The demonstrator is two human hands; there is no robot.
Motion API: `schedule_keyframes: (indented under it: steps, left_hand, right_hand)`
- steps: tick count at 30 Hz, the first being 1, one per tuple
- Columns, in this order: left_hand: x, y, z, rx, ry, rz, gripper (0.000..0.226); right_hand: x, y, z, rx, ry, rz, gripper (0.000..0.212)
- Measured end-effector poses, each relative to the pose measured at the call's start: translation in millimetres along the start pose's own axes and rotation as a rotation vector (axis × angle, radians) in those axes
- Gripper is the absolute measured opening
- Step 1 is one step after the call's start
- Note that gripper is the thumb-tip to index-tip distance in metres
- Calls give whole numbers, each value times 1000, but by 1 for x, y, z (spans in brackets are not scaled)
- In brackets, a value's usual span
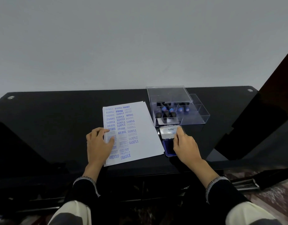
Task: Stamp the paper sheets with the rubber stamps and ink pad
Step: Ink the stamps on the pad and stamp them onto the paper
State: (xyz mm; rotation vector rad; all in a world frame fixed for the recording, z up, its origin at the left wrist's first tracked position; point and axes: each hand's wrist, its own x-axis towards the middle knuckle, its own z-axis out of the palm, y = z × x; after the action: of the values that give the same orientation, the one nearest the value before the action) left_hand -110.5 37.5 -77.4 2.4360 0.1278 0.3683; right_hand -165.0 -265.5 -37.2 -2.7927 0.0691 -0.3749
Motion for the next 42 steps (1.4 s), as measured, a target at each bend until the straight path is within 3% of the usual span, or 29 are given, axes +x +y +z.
schedule_keyframes:
  steps: [7,13,17,21,29,42]
  left_hand:
    - [-2,3,-2,-8,-16,157,22]
    - [-5,1,-2,-33,-147,377,35]
    - [-8,5,-5,-63,-222,381,28]
    - [-7,3,-4,-66,-275,387,31]
    - [-1,1,-5,-102,-339,306,18]
    - [4,1,-5,-96,-377,295,17]
  right_hand:
    - [13,1,-12,135,-114,34,18]
    - [20,-49,-7,671,-136,73,9]
    - [22,-81,9,760,-238,42,14]
    - [26,-91,23,752,-220,-59,10]
    - [30,-90,31,499,-353,-234,10]
    - [24,-97,32,393,-377,-277,10]
